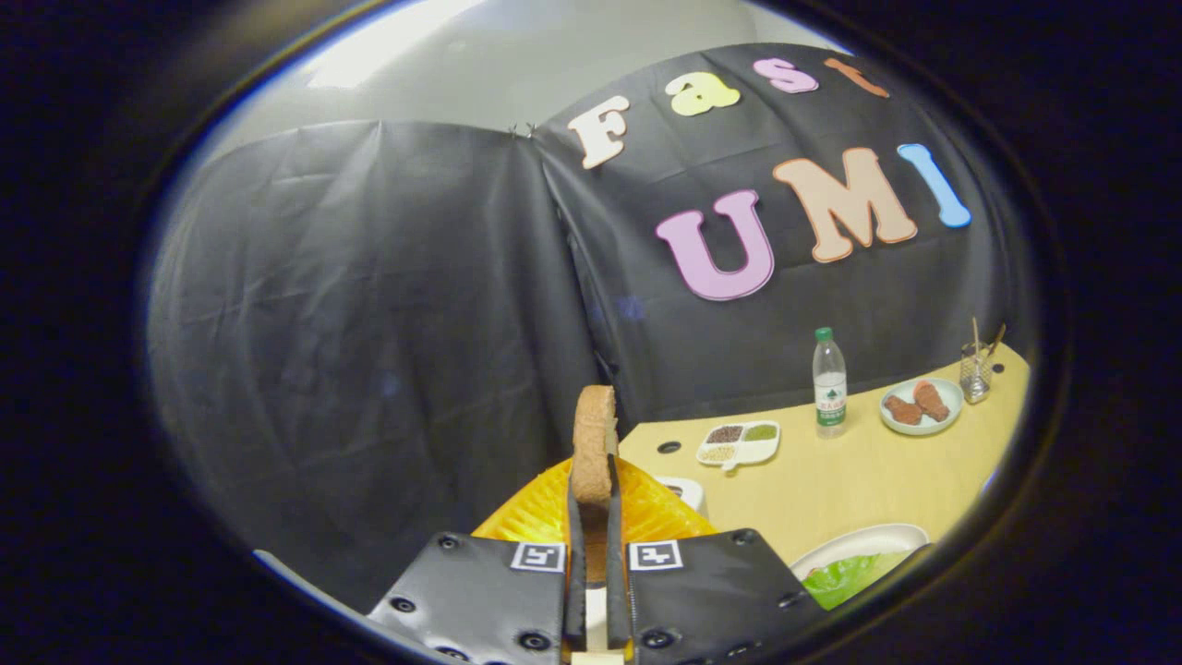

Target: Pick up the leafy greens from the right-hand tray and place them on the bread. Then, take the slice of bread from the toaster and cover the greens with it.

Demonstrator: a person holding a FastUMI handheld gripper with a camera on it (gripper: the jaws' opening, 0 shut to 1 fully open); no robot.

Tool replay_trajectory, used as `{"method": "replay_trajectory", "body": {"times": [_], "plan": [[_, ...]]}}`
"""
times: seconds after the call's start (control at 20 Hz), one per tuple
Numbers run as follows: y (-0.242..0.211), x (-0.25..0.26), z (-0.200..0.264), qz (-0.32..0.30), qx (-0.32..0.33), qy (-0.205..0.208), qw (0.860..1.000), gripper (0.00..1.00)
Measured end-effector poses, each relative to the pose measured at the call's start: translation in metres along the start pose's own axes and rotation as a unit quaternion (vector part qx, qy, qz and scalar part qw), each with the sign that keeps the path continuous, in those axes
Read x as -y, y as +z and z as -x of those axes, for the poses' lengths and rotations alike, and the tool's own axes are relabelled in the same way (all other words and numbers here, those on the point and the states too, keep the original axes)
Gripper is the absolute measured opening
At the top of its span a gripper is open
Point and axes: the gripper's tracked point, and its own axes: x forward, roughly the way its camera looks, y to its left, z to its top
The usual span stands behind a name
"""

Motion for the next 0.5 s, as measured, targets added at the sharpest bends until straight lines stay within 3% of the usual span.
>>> {"method": "replay_trajectory", "body": {"times": [0.25,0.5], "plan": [[0.024,0.045,0.045,-0.050,0.051,-0.027,0.997,0.11],[0.008,0.119,0.079,-0.111,0.069,-0.080,0.988,0.11]]}}
